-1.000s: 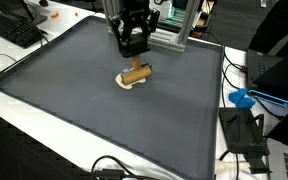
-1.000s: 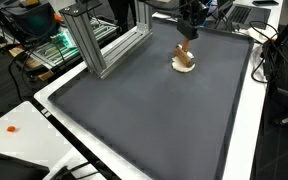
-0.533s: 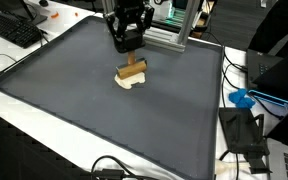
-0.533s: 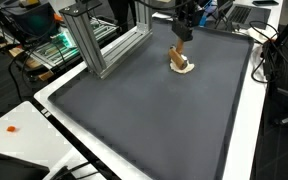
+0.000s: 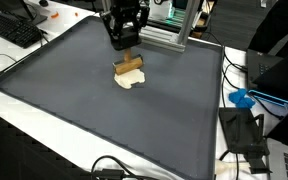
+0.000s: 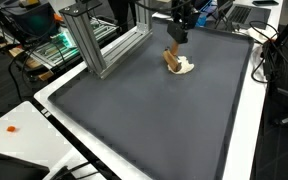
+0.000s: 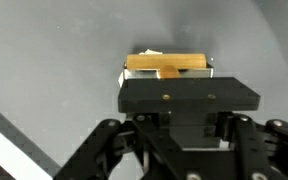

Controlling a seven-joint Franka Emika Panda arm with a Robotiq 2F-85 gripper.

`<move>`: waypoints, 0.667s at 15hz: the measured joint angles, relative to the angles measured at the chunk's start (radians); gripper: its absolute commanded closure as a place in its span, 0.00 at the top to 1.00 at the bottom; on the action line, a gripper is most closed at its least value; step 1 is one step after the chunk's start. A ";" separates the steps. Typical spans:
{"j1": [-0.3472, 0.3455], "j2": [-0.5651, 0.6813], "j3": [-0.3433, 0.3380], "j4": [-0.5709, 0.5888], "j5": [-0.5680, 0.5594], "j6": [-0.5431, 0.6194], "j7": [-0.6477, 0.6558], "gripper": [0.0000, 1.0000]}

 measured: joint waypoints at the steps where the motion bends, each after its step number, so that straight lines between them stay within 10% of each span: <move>1: 0.000 0.000 0.000 0.000 0.001 0.000 0.000 0.34; 10: 0.000 0.006 0.009 -0.002 0.029 0.041 0.033 0.34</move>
